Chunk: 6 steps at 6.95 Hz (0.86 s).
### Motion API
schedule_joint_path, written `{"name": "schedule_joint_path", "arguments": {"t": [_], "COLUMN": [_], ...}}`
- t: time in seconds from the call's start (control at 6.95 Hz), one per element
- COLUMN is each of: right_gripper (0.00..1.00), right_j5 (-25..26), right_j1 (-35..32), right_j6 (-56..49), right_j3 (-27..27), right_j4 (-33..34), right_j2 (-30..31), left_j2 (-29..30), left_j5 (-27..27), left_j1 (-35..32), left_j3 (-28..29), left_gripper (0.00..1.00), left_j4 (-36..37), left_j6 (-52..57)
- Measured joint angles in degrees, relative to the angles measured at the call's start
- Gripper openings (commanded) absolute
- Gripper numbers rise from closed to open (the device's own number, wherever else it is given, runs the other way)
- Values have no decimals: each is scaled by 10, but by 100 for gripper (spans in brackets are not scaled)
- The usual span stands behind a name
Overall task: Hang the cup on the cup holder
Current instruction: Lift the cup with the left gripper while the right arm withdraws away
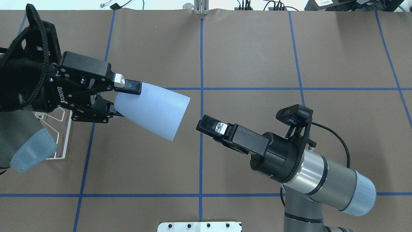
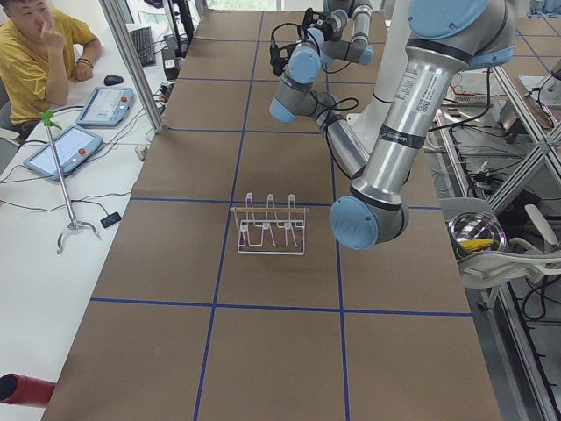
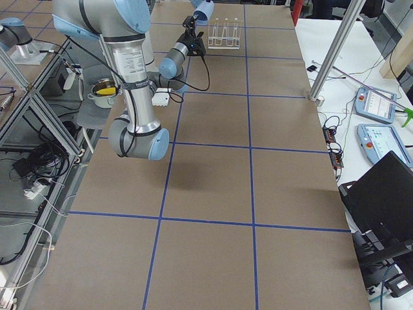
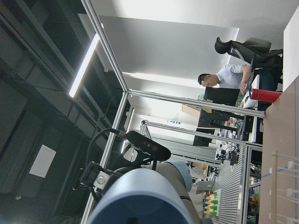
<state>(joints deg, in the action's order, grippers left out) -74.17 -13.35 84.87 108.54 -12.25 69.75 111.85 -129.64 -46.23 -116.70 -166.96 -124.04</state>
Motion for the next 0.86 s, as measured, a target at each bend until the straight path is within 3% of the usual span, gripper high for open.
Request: {"name": "schedule_joint_path", "arguments": {"t": [0.43, 0.72, 0.86], "right_gripper": [100, 100, 100], "right_j5": [-34, -109, -173], "right_j1": [-63, -153, -211], "right_j6": [0, 1, -1], "right_j3": [6, 3, 0], "right_j4": [51, 158, 226], "right_j2": [80, 113, 120], "left_j2": [-5, -13, -16], "left_j5": [16, 2, -27], "left_j1": [-27, -62, -84], "left_j3": [-1, -1, -1], "left_gripper": [0, 0, 0], "left_j4": [-5, 25, 68], "left_j6": [27, 68, 112]}}
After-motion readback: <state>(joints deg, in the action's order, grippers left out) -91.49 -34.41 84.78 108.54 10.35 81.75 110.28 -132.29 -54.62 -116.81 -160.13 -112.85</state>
